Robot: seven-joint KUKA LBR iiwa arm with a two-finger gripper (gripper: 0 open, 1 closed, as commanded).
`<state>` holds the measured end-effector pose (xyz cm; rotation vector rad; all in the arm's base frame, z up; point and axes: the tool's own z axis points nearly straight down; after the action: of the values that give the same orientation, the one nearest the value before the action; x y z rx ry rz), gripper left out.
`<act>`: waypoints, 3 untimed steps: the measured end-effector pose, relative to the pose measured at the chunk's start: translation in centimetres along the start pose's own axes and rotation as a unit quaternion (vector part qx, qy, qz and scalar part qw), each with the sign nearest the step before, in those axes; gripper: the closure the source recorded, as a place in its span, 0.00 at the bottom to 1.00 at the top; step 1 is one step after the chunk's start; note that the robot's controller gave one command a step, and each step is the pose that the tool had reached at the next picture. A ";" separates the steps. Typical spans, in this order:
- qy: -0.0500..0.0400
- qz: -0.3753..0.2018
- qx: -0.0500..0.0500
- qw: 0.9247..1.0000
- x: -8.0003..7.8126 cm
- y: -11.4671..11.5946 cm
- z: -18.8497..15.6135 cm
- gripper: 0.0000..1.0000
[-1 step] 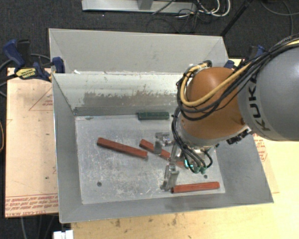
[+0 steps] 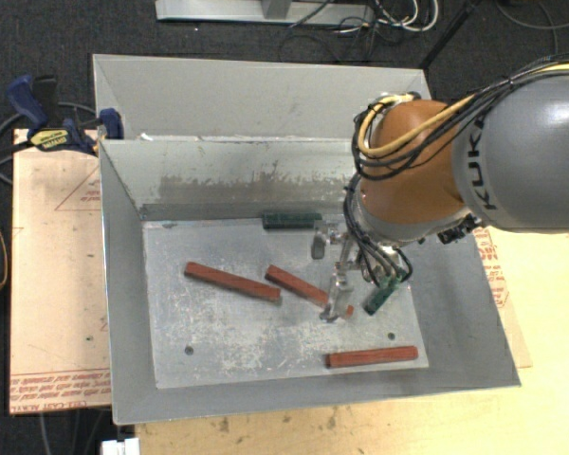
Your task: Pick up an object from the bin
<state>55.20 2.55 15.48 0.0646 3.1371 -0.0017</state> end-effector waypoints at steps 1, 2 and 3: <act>0.004 0.023 -0.001 1.000 1.3 2.7 4.6 0.00; 0.001 0.099 0.000 0.995 -2.6 -2.8 8.6 0.00; 0.001 0.098 -0.001 0.995 -2.7 -2.6 8.4 1.00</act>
Offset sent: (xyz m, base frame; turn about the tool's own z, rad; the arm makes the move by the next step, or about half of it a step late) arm -0.0100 0.0255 -0.0433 0.0502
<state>57.78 -0.19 7.14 0.3715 3.1172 0.0024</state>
